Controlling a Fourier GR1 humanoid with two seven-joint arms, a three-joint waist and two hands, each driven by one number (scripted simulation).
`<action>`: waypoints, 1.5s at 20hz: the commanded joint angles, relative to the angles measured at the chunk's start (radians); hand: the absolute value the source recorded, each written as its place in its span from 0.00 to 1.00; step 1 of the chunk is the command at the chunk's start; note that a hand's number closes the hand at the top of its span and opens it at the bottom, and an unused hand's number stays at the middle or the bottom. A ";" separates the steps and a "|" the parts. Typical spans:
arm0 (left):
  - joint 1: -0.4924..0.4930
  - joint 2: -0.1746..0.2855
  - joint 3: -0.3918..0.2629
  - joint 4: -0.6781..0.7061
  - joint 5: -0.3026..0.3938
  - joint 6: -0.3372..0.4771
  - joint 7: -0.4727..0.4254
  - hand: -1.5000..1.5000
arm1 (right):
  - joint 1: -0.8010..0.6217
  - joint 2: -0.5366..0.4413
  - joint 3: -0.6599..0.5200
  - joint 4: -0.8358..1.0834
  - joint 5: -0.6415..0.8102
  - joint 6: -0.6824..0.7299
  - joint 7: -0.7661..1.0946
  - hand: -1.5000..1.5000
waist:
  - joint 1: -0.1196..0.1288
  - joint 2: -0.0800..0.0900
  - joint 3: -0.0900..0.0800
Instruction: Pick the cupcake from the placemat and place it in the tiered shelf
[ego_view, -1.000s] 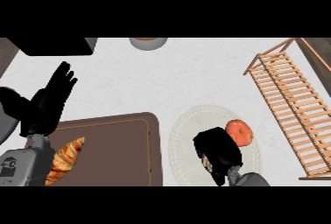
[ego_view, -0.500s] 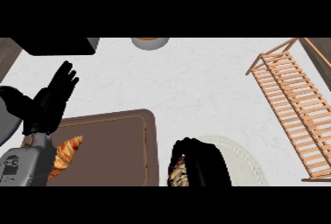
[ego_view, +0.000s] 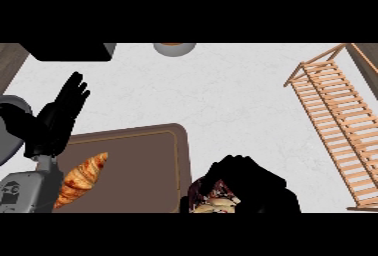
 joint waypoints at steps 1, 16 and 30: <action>-0.013 -0.017 -0.003 0.032 -0.019 0.014 -0.037 0.50 | -0.130 0.010 -0.027 -0.057 0.056 0.099 0.242 1.00 | -0.004 0.004 0.000; -0.022 0.004 0.023 0.046 -0.007 -0.004 -0.040 0.50 | -0.184 -0.039 -0.658 -0.221 -0.127 0.468 0.058 1.00 | -0.016 0.008 0.002; 0.022 -0.026 -0.001 -0.033 -0.012 0.008 0.019 0.50 | -0.060 -0.085 -1.230 -0.222 -0.420 0.491 -0.301 1.00 | -0.013 0.006 0.004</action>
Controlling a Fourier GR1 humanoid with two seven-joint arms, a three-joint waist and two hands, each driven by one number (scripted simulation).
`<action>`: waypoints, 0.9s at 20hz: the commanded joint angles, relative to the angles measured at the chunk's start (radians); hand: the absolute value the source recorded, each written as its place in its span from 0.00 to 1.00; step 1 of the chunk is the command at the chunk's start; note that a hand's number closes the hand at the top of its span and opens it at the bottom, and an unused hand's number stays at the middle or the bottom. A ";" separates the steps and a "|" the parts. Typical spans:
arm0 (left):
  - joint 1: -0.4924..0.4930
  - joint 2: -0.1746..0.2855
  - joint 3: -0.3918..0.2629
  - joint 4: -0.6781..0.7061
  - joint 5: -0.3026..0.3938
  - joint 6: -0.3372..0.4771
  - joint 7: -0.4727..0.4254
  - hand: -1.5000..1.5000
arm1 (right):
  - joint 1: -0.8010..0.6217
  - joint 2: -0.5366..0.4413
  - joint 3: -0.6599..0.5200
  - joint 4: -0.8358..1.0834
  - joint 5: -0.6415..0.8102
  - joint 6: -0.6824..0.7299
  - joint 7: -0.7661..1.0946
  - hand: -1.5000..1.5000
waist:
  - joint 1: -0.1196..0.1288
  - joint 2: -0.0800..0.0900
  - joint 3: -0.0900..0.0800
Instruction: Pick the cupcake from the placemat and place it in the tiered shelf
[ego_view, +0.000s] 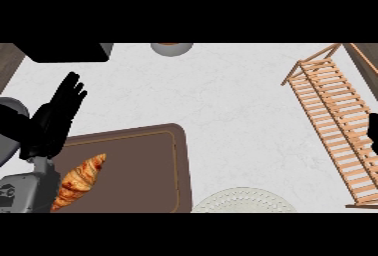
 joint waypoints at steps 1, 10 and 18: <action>-0.043 0.023 0.026 0.035 0.009 -0.009 0.010 0.50 | 0.050 -0.034 -0.213 -0.062 -0.272 0.057 -0.081 1.00 | -0.011 0.000 0.001; 0.009 -0.018 0.001 0.006 -0.009 -0.004 -0.011 0.50 | 0.150 -0.151 -0.467 0.085 -0.491 0.042 -0.266 1.00 | 0.007 0.002 -0.001; 0.029 -0.030 -0.029 -0.098 -0.029 0.012 0.053 0.50 | 0.151 -0.196 -0.496 0.261 -0.380 -0.126 -0.263 0.00 | 0.025 0.003 -0.001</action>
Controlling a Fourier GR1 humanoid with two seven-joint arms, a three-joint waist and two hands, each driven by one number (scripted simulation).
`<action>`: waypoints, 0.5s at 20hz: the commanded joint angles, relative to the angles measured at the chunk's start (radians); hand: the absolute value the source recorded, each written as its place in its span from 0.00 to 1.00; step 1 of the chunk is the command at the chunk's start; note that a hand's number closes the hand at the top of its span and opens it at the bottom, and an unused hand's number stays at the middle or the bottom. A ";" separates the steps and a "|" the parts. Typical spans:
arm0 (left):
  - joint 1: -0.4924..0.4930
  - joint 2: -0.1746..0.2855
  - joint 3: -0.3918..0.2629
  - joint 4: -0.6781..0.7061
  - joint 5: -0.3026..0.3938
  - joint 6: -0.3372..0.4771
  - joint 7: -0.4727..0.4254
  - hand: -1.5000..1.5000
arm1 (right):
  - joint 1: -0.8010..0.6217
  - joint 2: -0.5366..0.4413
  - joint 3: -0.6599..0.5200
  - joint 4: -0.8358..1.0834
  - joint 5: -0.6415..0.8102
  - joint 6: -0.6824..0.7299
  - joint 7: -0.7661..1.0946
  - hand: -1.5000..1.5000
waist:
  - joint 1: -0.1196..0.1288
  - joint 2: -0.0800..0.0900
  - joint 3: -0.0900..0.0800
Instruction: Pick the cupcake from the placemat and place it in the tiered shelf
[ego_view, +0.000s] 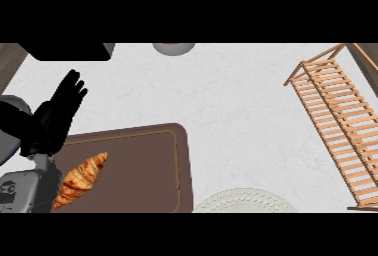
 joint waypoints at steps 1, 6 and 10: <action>0.013 -0.024 -0.013 0.008 -0.012 0.001 -0.041 0.50 | 0.038 -0.021 -0.065 0.106 0.028 -0.122 -0.095 0.00 | 0.001 0.002 0.000; 0.011 -0.006 0.005 0.018 -0.008 -0.015 -0.035 0.50 | -0.027 -0.060 -0.052 0.236 -0.001 -0.263 -0.214 0.00 | 0.006 0.002 0.000; -0.046 -0.014 0.004 0.045 -0.010 -0.001 -0.011 0.50 | -0.035 -0.141 -0.135 0.252 -0.114 -0.266 -0.250 0.00 | -0.002 0.001 0.000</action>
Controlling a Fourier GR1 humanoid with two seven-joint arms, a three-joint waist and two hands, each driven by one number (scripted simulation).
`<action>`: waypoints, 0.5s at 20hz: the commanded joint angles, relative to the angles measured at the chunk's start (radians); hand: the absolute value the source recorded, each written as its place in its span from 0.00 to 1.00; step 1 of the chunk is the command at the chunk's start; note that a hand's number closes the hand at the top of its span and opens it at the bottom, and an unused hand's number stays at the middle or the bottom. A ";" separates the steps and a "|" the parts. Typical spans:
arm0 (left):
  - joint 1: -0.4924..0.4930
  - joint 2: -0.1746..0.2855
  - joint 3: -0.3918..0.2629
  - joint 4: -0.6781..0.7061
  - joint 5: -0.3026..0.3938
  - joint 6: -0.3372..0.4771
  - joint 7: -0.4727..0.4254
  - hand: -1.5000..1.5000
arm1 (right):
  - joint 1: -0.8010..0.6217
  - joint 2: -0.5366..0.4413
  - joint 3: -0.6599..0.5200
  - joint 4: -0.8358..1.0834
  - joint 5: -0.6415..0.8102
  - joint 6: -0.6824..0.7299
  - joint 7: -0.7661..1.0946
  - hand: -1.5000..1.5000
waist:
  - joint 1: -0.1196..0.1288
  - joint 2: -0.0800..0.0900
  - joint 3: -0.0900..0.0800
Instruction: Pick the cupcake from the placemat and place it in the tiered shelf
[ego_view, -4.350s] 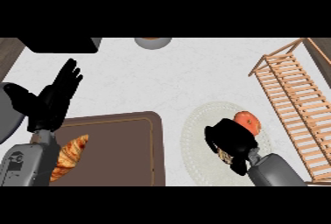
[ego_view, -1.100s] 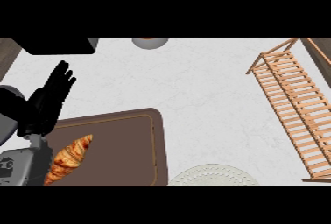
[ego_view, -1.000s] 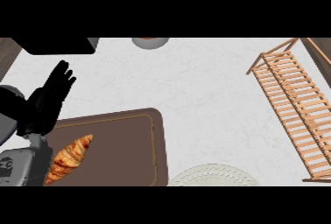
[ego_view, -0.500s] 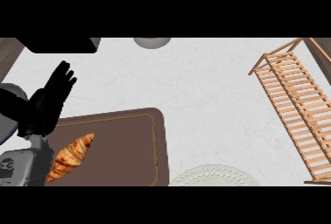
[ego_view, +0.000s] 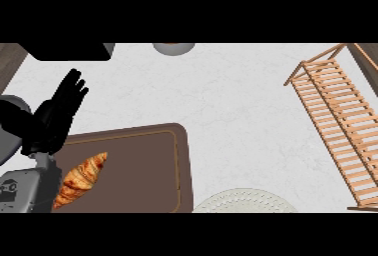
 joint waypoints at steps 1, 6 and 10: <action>-0.028 -0.031 -0.024 0.008 -0.034 0.041 0.012 0.50 | -0.032 -0.114 -0.088 0.151 -0.103 -0.038 -0.091 0.00 | -0.002 0.000 0.000; -0.026 -0.003 0.010 -0.012 -0.009 0.025 0.031 0.50 | 0.016 -0.157 -0.123 0.036 -0.319 0.194 0.107 0.00 | -0.015 -0.007 -0.001; -0.004 -0.004 0.021 0.069 -0.004 -0.003 -0.037 0.50 | 0.064 -0.266 -0.288 0.165 -0.489 0.296 0.146 0.00 | -0.027 -0.004 -0.001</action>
